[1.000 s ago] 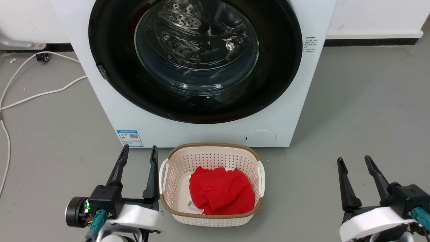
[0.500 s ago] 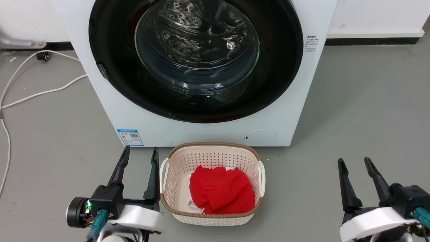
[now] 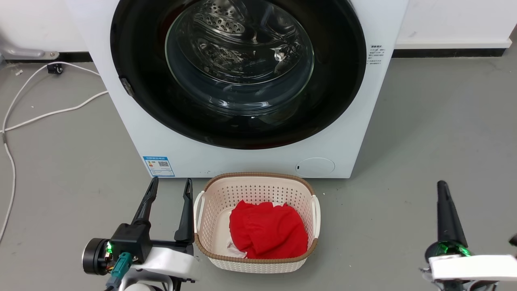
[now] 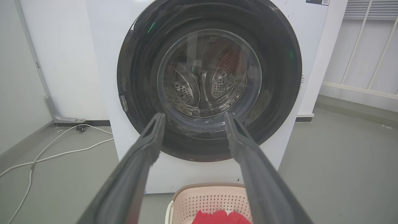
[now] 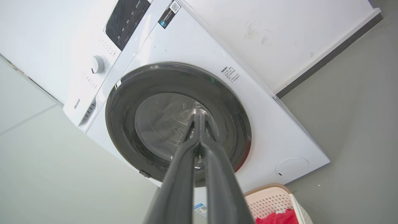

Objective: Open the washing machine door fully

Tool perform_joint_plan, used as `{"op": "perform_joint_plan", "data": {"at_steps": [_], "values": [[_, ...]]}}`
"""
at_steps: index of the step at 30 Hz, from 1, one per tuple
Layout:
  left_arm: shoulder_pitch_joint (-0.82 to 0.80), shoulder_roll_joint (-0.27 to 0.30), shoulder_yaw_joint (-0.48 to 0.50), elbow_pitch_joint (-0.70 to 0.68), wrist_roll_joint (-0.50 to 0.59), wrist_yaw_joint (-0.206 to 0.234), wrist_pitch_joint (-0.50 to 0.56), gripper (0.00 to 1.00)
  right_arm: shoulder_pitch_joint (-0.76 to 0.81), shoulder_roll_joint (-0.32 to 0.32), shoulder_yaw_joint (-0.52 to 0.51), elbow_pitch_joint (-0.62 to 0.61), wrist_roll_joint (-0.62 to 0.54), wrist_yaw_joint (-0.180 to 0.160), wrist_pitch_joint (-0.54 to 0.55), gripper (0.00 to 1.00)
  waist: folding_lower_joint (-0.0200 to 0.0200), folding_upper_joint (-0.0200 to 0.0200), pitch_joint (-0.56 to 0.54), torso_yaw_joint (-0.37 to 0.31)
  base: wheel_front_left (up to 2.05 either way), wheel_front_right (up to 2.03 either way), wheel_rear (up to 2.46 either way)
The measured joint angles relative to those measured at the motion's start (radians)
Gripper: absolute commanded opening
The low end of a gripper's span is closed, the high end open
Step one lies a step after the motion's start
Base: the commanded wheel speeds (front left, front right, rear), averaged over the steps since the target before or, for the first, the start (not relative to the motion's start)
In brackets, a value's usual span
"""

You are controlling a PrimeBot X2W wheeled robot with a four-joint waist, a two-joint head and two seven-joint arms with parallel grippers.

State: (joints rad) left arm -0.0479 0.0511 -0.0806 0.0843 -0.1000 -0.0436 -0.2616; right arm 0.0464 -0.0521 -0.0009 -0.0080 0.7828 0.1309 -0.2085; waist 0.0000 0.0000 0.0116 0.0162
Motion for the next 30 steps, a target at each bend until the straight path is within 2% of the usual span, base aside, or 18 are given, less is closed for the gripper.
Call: {"op": "perform_joint_plan", "data": {"at_steps": [4, 9, 11, 13, 16, 17, 21, 24, 29, 30], "values": [[0.0, 0.0, -0.003, 0.0, -0.017, 0.001, 0.0, 1.0, -0.003, 0.001, 0.007, -0.035, 0.38, 0.0, -0.032, 0.0, 0.0, 0.0, -0.001, 0.005, 0.0, 0.0, 0.0], [0.0, 0.0, 0.001, -0.012, -0.03, 0.004, -0.001, 1.0, -0.069, 0.002, -0.027, -0.121, 0.587, 0.0, -0.036, 0.0, 0.0, 0.0, 0.003, 0.008, 0.0, 0.0, 0.0], [0.0, 0.0, 0.005, -0.014, -0.03, 0.003, -0.001, 1.0, -0.105, 0.002, -0.049, -0.125, 0.692, 0.0, -0.008, 0.0, -0.0001, 0.0, 0.005, 0.007, 0.0, 0.0, 0.0], [-0.002, 0.0, 0.007, -0.018, -0.03, 0.004, -0.001, 1.0, -0.153, -0.008, -0.086, -0.107, 0.747, 0.0, 0.026, 0.0, 0.0, 0.0, 0.012, 0.006, 0.0, 0.0, 0.0], [-0.015, 0.0, 0.003, -0.022, -0.03, 0.003, -0.001, 1.0, -0.251, -0.059, -0.125, -0.049, 0.826, 0.0, 0.082, 0.0, 0.0, 0.0, 0.027, 0.009, 0.0, 0.0, 0.0], [-0.029, 0.0, 0.004, -0.031, -0.028, 0.002, -0.001, 1.0, -0.365, -0.117, -0.141, 0.02, 0.897, 0.0, 0.131, 0.0, 0.0, 0.0, 0.048, 0.013, 0.0, 0.0, 0.0], [-0.052, 0.0, 0.006, -0.047, -0.026, 0.004, -0.001, 1.0, -0.533, -0.218, -0.13, 0.149, 0.958, 0.0, 0.185, 0.0, 0.0, 0.0, 0.088, 0.019, 0.0, 0.0, 0.0], [-0.079, -0.001, 0.002, -0.058, -0.023, 0.009, -0.001, 1.0, -0.674, -0.301, -0.079, 0.267, 0.974, 0.0, 0.232, 0.0, 0.0, 0.0, 0.125, 0.024, 0.0, 0.0, 0.0], [-0.121, -0.001, -0.007, -0.069, -0.018, 0.018, -0.001, 1.0, -0.904, -0.398, 0.054, 0.473, 0.962, 0.0, 0.329, 0.0, 0.0, 0.0, 0.191, 0.036, 0.0, 0.0, 0.0], [-0.146, 0.0, -0.011, -0.077, -0.016, 0.022, -0.001, 1.0, -1.035, -0.422, 0.149, 0.583, 0.943, 0.0, 0.416, 0.0, 0.0001, 0.0, 0.23, 0.044, 0.0, 0.0, 0.0]]}}
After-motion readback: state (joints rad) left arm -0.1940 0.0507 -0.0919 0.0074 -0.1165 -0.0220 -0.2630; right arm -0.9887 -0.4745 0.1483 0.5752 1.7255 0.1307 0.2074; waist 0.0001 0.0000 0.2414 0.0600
